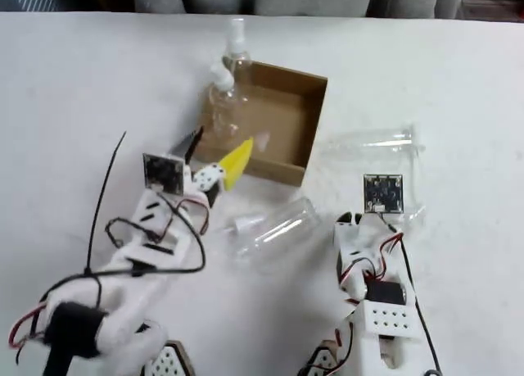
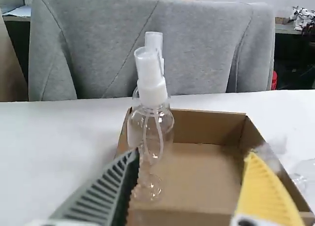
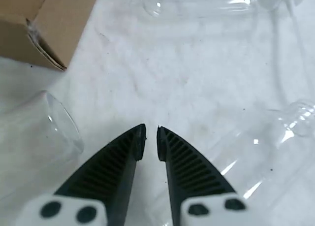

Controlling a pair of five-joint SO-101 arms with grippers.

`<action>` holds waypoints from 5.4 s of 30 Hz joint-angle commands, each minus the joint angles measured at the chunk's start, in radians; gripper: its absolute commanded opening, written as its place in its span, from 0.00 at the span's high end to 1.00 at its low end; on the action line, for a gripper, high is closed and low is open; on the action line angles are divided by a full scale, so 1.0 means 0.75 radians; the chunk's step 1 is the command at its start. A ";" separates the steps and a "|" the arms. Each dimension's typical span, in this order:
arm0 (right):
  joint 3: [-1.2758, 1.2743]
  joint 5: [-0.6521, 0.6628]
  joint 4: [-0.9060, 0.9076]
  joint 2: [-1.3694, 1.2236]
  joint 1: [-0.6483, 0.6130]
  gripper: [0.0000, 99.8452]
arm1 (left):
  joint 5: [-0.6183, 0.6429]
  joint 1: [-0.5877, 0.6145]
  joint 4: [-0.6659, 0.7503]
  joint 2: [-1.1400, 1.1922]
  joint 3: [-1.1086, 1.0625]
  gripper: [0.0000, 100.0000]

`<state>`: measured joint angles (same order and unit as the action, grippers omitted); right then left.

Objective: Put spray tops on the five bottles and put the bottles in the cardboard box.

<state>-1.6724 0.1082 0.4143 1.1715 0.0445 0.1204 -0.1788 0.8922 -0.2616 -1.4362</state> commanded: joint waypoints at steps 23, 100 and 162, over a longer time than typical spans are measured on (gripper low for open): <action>-0.016 0.018 -0.024 0.013 0.013 0.98 | -0.012 0.504 -2.173 -1.857 -0.049 0.98; 1.172 1.870 0.819 -1.231 -0.848 0.91 | -0.239 1.112 -2.617 -2.059 -0.342 0.97; 2.484 -0.385 1.632 -1.773 -0.885 0.97 | -0.229 1.014 -2.619 -2.059 -0.327 0.98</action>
<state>0.1580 -0.2186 1.6111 -0.1649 -0.6905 -0.0483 0.6483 -1.0794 -1.8098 -1.6955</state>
